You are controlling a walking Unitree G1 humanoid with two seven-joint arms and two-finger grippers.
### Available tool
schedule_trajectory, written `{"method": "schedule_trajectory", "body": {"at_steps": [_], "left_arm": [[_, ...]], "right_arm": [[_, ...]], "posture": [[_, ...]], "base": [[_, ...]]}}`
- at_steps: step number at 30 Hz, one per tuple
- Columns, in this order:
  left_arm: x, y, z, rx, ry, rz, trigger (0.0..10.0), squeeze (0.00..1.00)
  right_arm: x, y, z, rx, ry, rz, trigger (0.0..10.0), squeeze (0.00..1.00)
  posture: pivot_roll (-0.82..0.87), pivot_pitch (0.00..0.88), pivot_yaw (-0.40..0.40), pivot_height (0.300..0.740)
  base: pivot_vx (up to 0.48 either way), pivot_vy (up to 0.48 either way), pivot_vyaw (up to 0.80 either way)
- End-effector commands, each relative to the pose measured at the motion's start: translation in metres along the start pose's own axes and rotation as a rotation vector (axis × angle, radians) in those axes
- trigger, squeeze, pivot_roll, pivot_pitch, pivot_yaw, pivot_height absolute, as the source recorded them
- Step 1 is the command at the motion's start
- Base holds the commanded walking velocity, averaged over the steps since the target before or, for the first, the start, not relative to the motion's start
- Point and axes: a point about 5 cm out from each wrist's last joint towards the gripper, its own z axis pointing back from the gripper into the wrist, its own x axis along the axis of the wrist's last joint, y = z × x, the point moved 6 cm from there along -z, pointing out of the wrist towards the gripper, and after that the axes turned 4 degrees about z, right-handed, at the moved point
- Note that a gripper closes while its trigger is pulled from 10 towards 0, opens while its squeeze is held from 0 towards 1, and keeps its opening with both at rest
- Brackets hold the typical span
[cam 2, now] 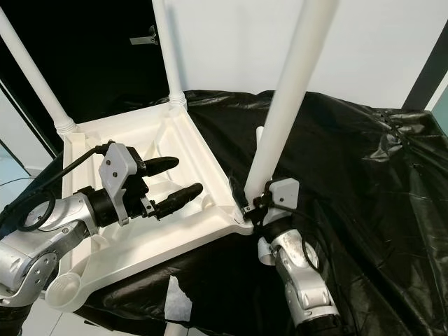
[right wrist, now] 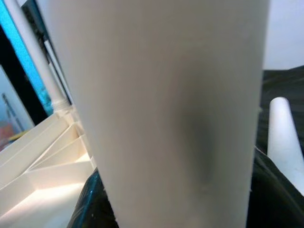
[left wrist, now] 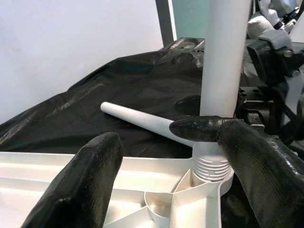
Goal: Building children table
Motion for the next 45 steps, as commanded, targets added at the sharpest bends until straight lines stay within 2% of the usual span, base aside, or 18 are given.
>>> {"method": "schedule_trajectory", "body": {"at_steps": [1, 4, 5, 6, 8, 11, 15, 21, 27, 31, 33, 36, 38, 39, 40, 42, 43, 45], "left_arm": [[0.000, -0.007, -0.002, -0.070, 0.008, -0.007, 10.0, 0.00], [0.000, -0.007, -0.002, -0.071, 0.006, -0.007, 10.0, 0.00], [0.000, -0.007, -0.002, -0.071, 0.005, -0.007, 10.0, 0.00], [0.000, -0.007, -0.002, -0.071, 0.005, -0.007, 10.0, 0.00], [0.001, -0.008, -0.002, -0.071, 0.003, -0.007, 10.0, 0.00], [0.001, -0.008, -0.002, -0.071, 0.002, -0.007, 10.0, 0.00], [0.001, -0.008, 0.000, -0.068, 0.002, -0.006, 10.0, 0.00], [0.001, -0.008, 0.000, -0.068, 0.002, -0.006, 10.0, 0.00], [0.001, -0.009, -0.001, -0.080, 0.003, -0.007, 10.0, 0.00], [0.001, -0.010, -0.002, -0.086, 0.003, -0.006, 10.0, 0.00], [0.002, -0.011, -0.004, -0.093, 0.001, -0.007, 10.0, 0.00], [0.002, -0.011, -0.005, -0.096, 0.001, -0.010, 10.0, 0.00], [0.002, -0.011, -0.005, -0.097, 0.001, -0.011, 10.0, 0.00], [0.002, -0.011, -0.005, -0.097, 0.001, -0.012, 10.0, 0.00], [0.002, -0.011, -0.005, -0.097, 0.001, -0.012, 10.0, 0.00], [0.003, -0.011, -0.005, -0.097, 0.001, -0.013, 10.0, 0.00], [0.003, -0.011, -0.005, -0.097, 0.001, -0.013, 10.0, 0.00], [0.004, -0.011, -0.004, -0.095, 0.002, -0.015, 10.0, 0.00]], "right_arm": [[-0.058, 0.004, 0.017, 0.022, 0.272, -0.055, 10.0, 0.00], [-0.058, 0.005, 0.016, 0.051, 0.290, -0.039, 10.0, 0.00], [-0.058, 0.005, 0.015, 0.085, 0.299, 0.012, 10.0, 0.00], [-0.058, 0.005, 0.015, 0.085, 0.299, 0.012, 10.0, 0.00], [-0.059, 0.009, 0.016, 0.166, 0.330, 0.142, 10.0, 0.00], [-0.061, 0.010, 0.017, 0.194, 0.344, 0.183, 10.0, 0.00], [-0.073, 0.015, 0.027, 0.274, 0.411, 0.292, 10.0, 0.00], [-0.072, 0.015, 0.030, 0.268, 0.401, 0.282, 10.0, 0.00], [-0.063, 0.023, 0.035, 0.292, 0.309, 0.391, 10.0, 0.00], [-0.060, 0.025, 0.035, 0.296, 0.289, 0.396, 10.0, 0.00], [-0.058, 0.026, 0.035, 0.286, 0.271, 0.378, 10.0, 0.00], [-0.050, 0.021, 0.031, 0.222, 0.241, 0.244, 10.0, 0.00], [-0.049, 0.020, 0.031, 0.212, 0.234, 0.220, 10.0, 0.00], [-0.047, 0.015, 0.029, 0.163, 0.228, 0.124, 10.0, 0.00], [-0.047, 0.015, 0.029, 0.163, 0.228, 0.124, 10.0, 0.00], [-0.045, 0.004, 0.027, 0.064, 0.216, -0.023, 10.0, 0.00], [-0.045, 0.004, 0.027, 0.064, 0.216, -0.023, 10.0, 0.00], [-0.043, -0.003, 0.026, 0.003, 0.200, -0.109, 10.0, 0.00]], "posture": [[0.03, 0.000, 0.061, 0.740], [0.03, 0.000, 0.061, 0.740], [0.03, 0.000, 0.061, 0.740], [0.03, 0.000, 0.061, 0.740], [0.03, 0.000, 0.059, 0.740], [0.03, 0.000, 0.058, 0.740], [0.03, 0.000, 0.053, 0.740], [0.03, 0.000, 0.056, 0.740], [0.02, 0.000, 0.067, 0.740], [0.02, 0.000, 0.068, 0.740], [0.02, 0.000, 0.072, 0.740], [0.02, 0.000, 0.072, 0.740], [0.02, 0.000, 0.072, 0.740], [0.02, 0.000, 0.070, 0.740], [0.02, 0.000, 0.070, 0.740], [0.02, 0.000, 0.069, 0.740], [0.02, 0.000, 0.069, 0.740], [0.02, 0.000, 0.070, 0.740]], "base": [[0.000, 0.000, 0.00], [0.000, 0.000, 0.00], [0.000, 0.000, 0.00], [0.000, 0.000, 0.00], [0.000, 0.000, 0.00], [0.000, 0.000, 0.00], [0.000, 0.000, 0.00], [0.000, 0.000, 0.00], [0.000, 0.000, 0.00], [0.000, 0.000, 0.00], [0.000, 0.000, 0.00], [0.000, 0.000, 0.00], [0.000, 0.000, 0.00], [0.000, 0.000, 0.00], [0.000, 0.000, 0.00], [0.000, 0.000, 0.00], [0.000, 0.000, 0.00], [0.000, 0.000, 0.00]]}}
